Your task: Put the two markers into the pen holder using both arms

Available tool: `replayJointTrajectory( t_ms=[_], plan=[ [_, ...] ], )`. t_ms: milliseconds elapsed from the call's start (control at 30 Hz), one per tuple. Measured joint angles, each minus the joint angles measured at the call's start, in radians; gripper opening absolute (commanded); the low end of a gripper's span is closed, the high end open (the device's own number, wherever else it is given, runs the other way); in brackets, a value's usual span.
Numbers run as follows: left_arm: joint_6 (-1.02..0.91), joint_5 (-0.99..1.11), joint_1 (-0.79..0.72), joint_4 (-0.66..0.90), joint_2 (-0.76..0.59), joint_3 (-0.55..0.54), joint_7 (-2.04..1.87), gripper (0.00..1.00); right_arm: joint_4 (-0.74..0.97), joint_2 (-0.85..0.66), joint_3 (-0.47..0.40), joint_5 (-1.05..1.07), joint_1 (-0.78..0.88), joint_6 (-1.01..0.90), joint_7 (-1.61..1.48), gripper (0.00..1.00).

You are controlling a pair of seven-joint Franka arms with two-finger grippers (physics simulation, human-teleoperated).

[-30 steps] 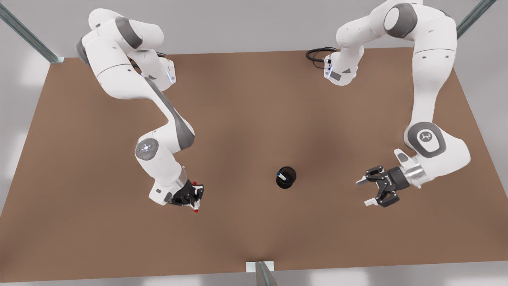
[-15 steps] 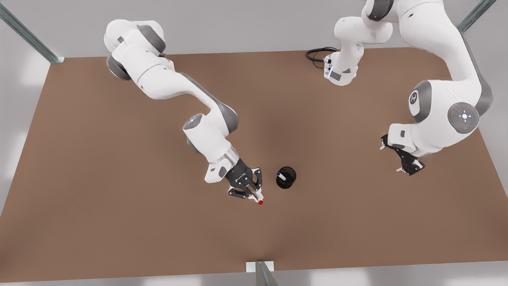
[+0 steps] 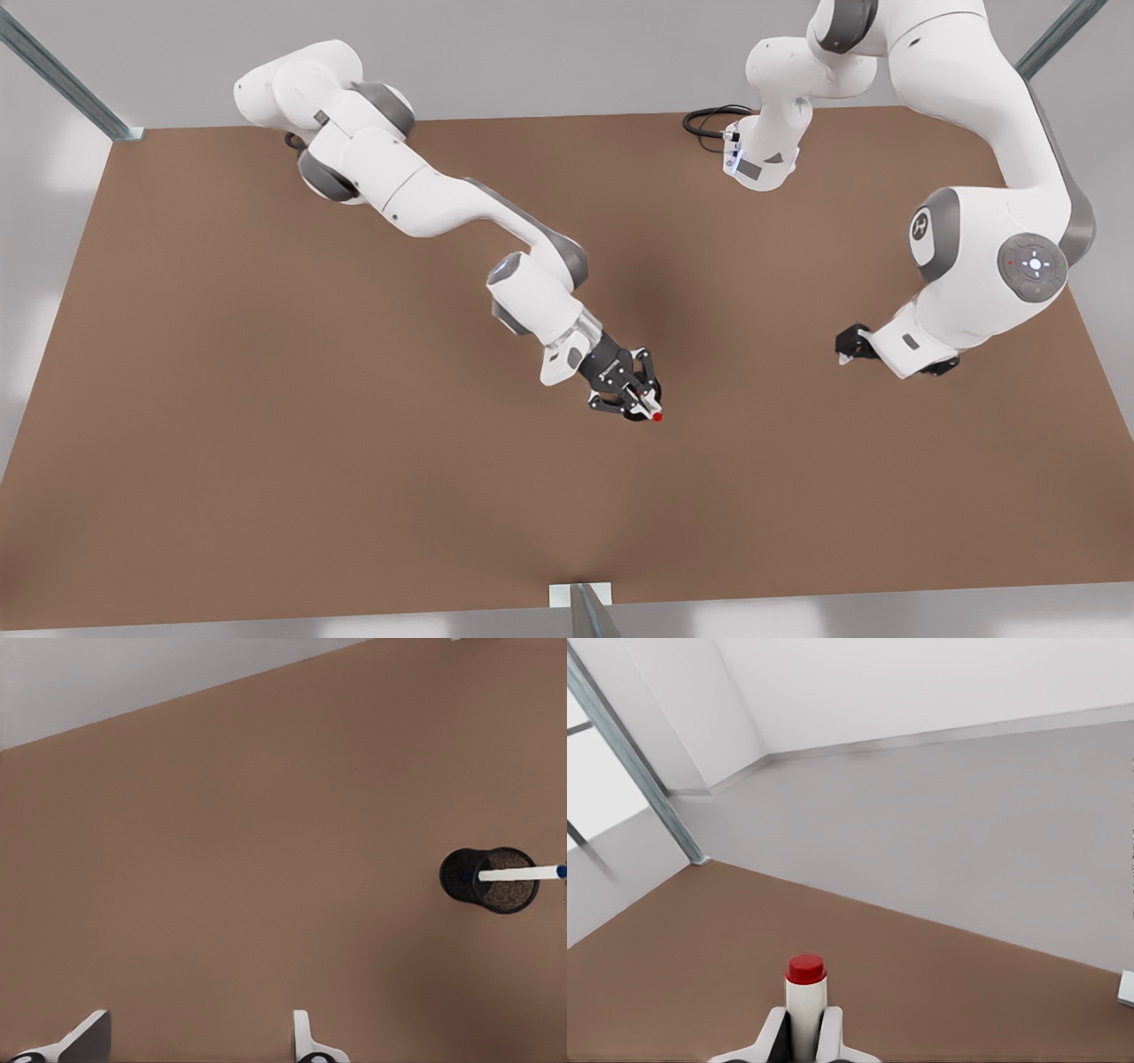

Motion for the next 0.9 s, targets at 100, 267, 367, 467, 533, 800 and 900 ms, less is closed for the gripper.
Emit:
replayJointTrajectory(
  t_ms=[100,267,367,467,533,800,900],
  plan=[
    [0.003,-0.012,0.005,-0.001,0.001,0.0,-0.083,1.0,0.033,0.071,-0.095,-0.001,0.077,0.062,0.004,0.21],
    [0.007,-0.018,0.005,-0.003,0.008,0.0,-0.193,1.0,0.052,0.11,-0.151,-0.001,0.135,0.123,0.011,0.21],
    [0.008,-0.019,0.004,-0.003,0.009,0.0,-0.246,1.0,0.051,0.136,-0.173,-0.002,0.141,0.158,0.015,0.21],
    [0.009,-0.019,0.004,-0.004,0.009,0.0,-0.291,1.0,0.038,0.148,-0.18,-0.003,0.147,0.192,0.017,0.21],
    [0.01,-0.019,0.004,-0.004,0.009,0.0,-0.317,1.0,0.019,0.145,-0.18,-0.001,0.148,0.218,0.019,0.21],
    [0.013,-0.02,0.004,-0.005,0.015,0.0,-0.397,1.0,-0.069,0.142,-0.176,0.002,0.165,0.288,0.025,0.21],
    [0.014,-0.021,0.004,-0.005,0.015,0.0,-0.419,1.0,-0.103,0.139,-0.173,0.003,0.167,0.306,0.026,0.82]
  ],
)
